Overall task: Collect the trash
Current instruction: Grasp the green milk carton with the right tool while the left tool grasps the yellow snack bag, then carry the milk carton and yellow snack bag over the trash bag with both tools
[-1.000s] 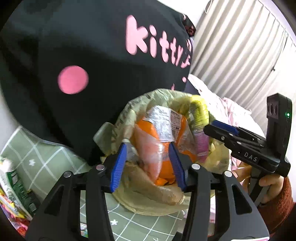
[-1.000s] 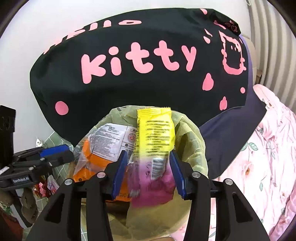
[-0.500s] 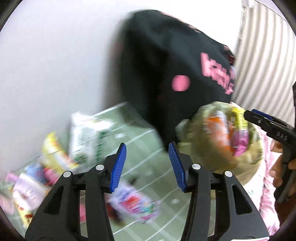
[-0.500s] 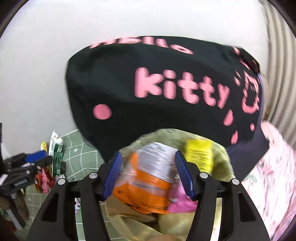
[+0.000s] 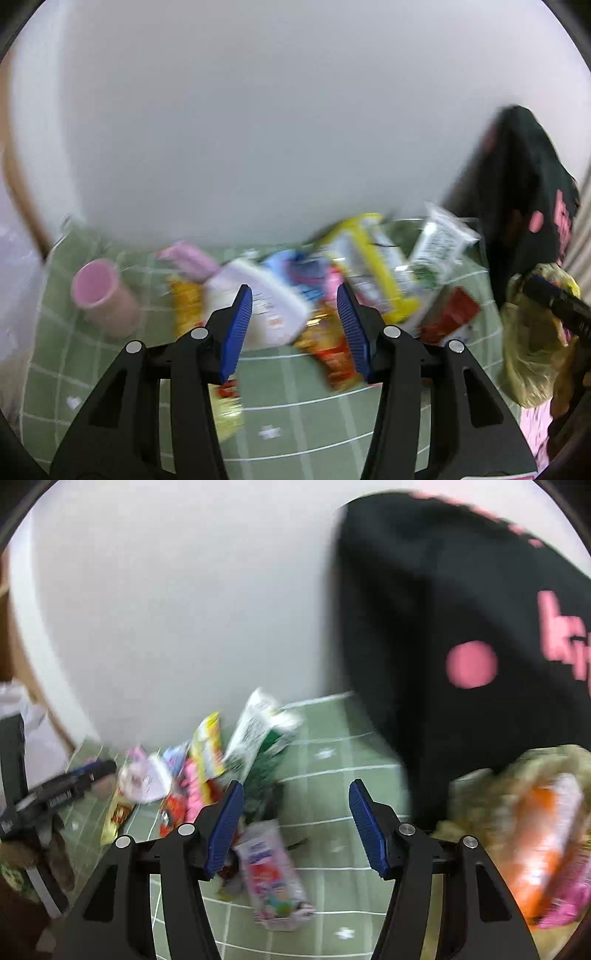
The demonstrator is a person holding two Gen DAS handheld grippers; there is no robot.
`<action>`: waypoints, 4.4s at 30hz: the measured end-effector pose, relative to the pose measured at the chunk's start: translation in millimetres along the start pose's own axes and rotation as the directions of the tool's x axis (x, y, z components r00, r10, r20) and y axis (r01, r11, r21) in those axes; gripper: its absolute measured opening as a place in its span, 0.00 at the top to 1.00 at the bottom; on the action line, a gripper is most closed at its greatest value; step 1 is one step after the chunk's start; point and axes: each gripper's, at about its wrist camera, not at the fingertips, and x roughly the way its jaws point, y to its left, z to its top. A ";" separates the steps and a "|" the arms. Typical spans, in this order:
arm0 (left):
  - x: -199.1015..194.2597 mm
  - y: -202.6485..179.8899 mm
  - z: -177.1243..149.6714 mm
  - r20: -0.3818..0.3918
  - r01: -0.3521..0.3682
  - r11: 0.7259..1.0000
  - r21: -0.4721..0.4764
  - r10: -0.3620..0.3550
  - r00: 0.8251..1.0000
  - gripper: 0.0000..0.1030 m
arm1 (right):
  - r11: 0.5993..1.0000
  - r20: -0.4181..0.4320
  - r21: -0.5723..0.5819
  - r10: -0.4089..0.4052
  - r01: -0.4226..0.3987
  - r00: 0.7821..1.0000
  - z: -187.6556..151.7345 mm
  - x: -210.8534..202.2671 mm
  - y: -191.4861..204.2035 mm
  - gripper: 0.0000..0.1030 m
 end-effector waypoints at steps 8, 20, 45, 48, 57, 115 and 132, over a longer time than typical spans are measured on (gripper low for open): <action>-2.6 49.2 -15.9 -0.031 -0.057 0.994 -0.089 0.055 0.998 0.56 | 0.999 -0.012 0.035 0.042 -0.042 0.999 12.6 36.9 9.6 0.46; -12.2 83.4 -24.0 -0.031 -0.080 0.983 -0.162 0.076 0.997 0.56 | 0.996 -0.088 0.031 0.091 -0.088 0.992 62.6 101.1 14.1 0.71; 24.0 56.3 -9.8 -0.048 0.043 0.991 -0.126 -0.049 0.998 0.54 | 0.999 0.021 0.038 -0.029 0.028 0.999 23.4 -13.0 -17.1 0.74; 28.5 63.5 -7.2 -0.030 0.028 0.985 -0.171 -0.034 0.999 0.53 | 0.998 0.027 0.045 -0.034 0.033 0.999 19.3 -18.2 -19.1 0.74; 53.9 91.9 -24.1 -0.175 -0.019 0.966 -0.258 -0.027 0.984 0.52 | 0.999 -0.003 0.014 -0.036 0.036 0.999 9.8 -18.0 -16.0 0.75; 31.5 11.3 63.0 -0.078 0.175 0.981 -0.081 -0.181 0.980 0.72 | 1.000 0.084 0.013 -0.021 0.020 0.996 10.8 -47.2 -20.3 0.76; -24.3 -185.8 87.6 0.090 0.476 0.833 0.281 -0.517 0.851 0.72 | 0.982 0.284 0.087 -0.185 0.167 0.941 21.9 -143.8 -56.6 0.76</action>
